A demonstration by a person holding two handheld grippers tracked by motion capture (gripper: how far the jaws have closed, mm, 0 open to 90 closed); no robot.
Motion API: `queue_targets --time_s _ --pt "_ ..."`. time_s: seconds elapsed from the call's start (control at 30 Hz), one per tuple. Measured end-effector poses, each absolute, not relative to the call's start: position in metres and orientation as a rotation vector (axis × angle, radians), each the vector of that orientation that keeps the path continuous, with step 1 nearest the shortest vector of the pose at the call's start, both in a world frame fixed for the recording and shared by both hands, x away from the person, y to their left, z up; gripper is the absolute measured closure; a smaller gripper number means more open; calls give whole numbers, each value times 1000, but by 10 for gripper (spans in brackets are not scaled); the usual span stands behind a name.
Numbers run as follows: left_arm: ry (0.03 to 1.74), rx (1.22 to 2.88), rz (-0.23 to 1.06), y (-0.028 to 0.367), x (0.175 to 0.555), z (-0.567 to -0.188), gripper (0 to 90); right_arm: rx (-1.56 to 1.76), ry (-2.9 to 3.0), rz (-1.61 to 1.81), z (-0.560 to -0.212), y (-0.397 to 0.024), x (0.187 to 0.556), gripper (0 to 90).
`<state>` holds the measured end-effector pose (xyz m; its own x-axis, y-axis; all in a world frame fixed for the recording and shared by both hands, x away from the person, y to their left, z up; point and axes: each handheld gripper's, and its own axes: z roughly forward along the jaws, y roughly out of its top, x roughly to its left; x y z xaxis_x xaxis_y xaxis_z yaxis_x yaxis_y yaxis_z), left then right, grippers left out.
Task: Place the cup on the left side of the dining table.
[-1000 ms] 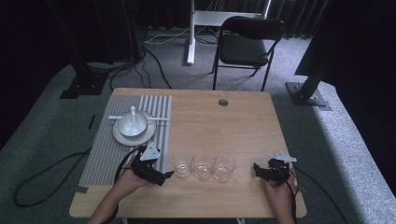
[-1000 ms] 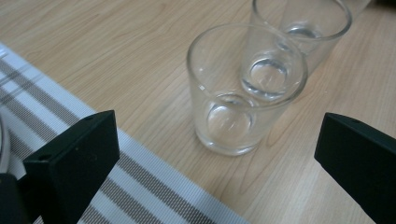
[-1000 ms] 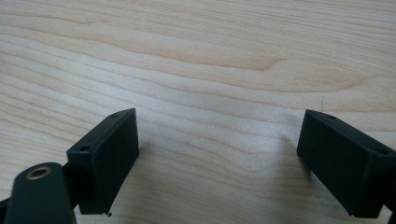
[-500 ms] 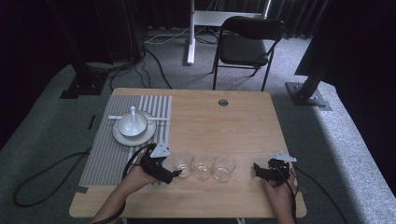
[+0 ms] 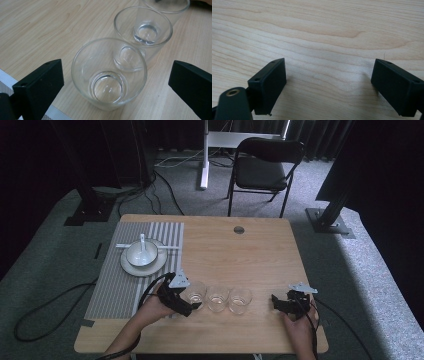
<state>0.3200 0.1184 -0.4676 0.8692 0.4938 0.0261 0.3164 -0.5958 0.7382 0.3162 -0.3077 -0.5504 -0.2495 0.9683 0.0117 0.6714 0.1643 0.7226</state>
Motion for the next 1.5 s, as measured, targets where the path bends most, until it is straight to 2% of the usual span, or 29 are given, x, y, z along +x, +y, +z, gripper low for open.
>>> queue_targets --time_s 0.9,1.5 --pt "489 2292 251 81 332 -459 4 1550 1989 861 -550 -308 316 123" --pt "436 2364 202 51 337 -466 4 1550 1989 861 -550 -308 316 123"
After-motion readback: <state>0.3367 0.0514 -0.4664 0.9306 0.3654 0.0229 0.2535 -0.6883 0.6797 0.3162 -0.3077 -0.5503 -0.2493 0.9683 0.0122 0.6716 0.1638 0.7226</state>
